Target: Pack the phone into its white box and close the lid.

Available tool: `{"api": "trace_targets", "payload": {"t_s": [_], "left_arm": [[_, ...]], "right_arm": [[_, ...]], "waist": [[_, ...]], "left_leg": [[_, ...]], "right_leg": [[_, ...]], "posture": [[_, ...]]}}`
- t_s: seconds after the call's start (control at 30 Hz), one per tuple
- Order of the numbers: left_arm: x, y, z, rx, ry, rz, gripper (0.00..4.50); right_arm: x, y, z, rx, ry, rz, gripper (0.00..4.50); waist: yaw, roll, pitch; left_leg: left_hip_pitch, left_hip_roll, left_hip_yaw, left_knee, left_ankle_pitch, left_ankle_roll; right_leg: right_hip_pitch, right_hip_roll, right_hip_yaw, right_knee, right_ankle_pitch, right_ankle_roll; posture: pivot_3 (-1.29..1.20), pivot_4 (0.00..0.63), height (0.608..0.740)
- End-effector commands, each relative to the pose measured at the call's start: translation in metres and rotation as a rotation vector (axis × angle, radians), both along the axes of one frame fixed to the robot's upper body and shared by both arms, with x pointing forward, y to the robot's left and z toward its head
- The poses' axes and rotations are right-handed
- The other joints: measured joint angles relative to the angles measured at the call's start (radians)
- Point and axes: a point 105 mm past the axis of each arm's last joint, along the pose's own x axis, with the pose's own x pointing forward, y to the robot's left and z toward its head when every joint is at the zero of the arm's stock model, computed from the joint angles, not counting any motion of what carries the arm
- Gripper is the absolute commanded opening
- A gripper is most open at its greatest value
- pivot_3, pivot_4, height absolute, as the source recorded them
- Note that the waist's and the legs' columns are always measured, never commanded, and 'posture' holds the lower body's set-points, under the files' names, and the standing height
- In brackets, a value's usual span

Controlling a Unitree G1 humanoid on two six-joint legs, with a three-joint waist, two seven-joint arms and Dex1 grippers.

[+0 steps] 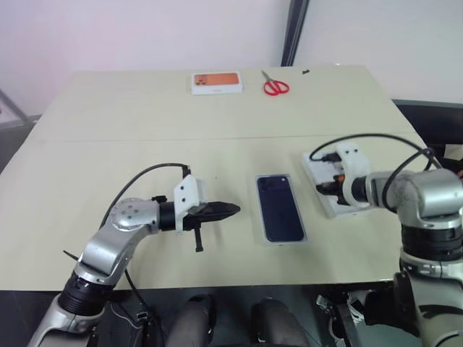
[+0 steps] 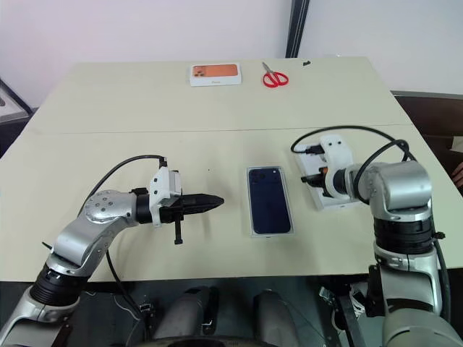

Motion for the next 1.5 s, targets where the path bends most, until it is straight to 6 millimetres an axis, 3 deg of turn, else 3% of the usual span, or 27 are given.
{"api": "trace_targets", "payload": {"t_s": [0.03,0.13,0.27,0.47,0.6,0.8,0.9,1.07,1.17,1.33,1.43,1.5], "left_arm": [[0.012,0.023,0.013,-0.023,-0.056,0.114,0.0],[0.023,0.044,0.02,-0.053,-0.06,0.222,0.0],[0.037,0.073,0.02,-0.033,-0.077,0.358,0.0],[0.042,0.079,0.021,-0.03,-0.095,0.387,0.0],[0.043,0.069,0.022,-0.043,-0.103,0.369,0.0],[0.038,0.038,0.01,-0.028,-0.077,0.271,0.0],[0.034,0.019,0.004,-0.021,-0.056,0.208,0.0],[0.03,-0.009,-0.004,-0.011,-0.037,0.123,0.0],[0.029,-0.027,-0.002,-0.021,-0.04,0.089,0.0],[0.026,-0.05,-0.002,-0.023,-0.042,0.042,0.0],[0.027,-0.059,0.0,-0.042,-0.046,0.04,0.0],[0.029,-0.059,0.004,-0.062,-0.045,0.052,0.0]], "right_arm": [[0.003,0.02,0.048,0.24,-0.136,0.109,0.04],[-0.011,0.055,0.069,0.462,-0.159,0.318,0.04],[-0.04,0.101,0.078,0.75,-0.107,0.54,0.04],[-0.06,0.152,0.05,1.02,0.026,0.386,0.04],[-0.071,0.162,0.023,1.083,0.105,0.182,0.04],[-0.076,0.146,-0.001,1.02,0.142,0.038,0.04],[-0.072,0.134,0.001,0.974,0.11,0.057,0.91],[-0.066,0.115,0.026,0.746,0.011,0.276,3.33],[-0.064,0.094,0.032,0.425,-0.032,0.371,3.33],[-0.04,0.053,0.029,0.021,-0.158,0.368,3.33],[-0.034,0.04,0.021,-0.146,-0.203,0.421,2.54],[-0.036,0.039,0.02,-0.192,-0.231,0.486,1.61]], "waist": [[-0.008,0.0,0.0],[-0.013,0.0,0.0],[-0.018,0.0,0.0],[-0.021,-0.001,0.0],[-0.015,0.0,0.0],[-0.017,0.0,0.0],[-0.017,0.0,0.0],[-0.017,0.001,0.0],[-0.011,0.002,0.001],[-0.012,0.002,0.001],[-0.011,0.002,0.001],[-0.011,0.002,0.001]], "left_leg": [[0.0,0.0,0.0,0.0,0.0,0.0],[0.0,0.001,0.0,-0.001,0.0,0.0],[0.0,0.001,0.0,-0.001,0.0,0.0],[-0.001,0.001,0.0,0.002,-0.001,0.002],[-0.001,0.001,-0.001,0.001,-0.001,0.002],[0.0,0.001,0.0,0.001,-0.001,0.001],[0.0,0.001,0.0,0.001,-0.001,0.001],[0.0,0.001,0.001,0.001,-0.001,0.002],[0.0,0.001,0.001,0.002,-0.001,0.002],[0.0,0.001,0.0,0.001,-0.001,0.002],[-0.001,0.001,0.001,0.001,-0.001,0.002],[-0.001,0.001,0.001,0.001,-0.001,0.002]], "right_leg": [[0.0,0.0,0.0,0.0,0.0,0.0],[0.0,0.0,-0.001,0.0,0.0,0.0],[0.0,0.001,-0.001,0.0,0.0,0.0],[0.001,0.0,-0.001,0.0,0.0,0.001],[0.0,0.0,-0.001,0.001,0.0,0.001],[0.001,0.001,-0.001,0.001,0.0,0.001],[0.001,0.001,-0.001,0.001,0.0,0.001],[0.001,0.001,0.0,0.0,0.0,0.001],[0.001,0.001,-0.001,0.0,0.0,0.0],[0.002,0.001,-0.001,-0.002,0.0,0.0],[0.001,0.001,-0.001,-0.002,0.0,0.001],[0.001,0.001,-0.001,-0.002,0.0,0.001]], "posture": [[0.0,0.15,0.74],[0.0,0.15,0.74],[0.0,0.15,0.74],[0.0,0.15,0.74],[0.0,0.15,0.74],[0.0,0.15,0.74],[0.0,0.15,0.74],[0.0,0.15,0.74],[0.0,0.15,0.74],[0.0,0.15,0.74],[0.0,0.15,0.74],[0.0,0.15,0.74]]}}
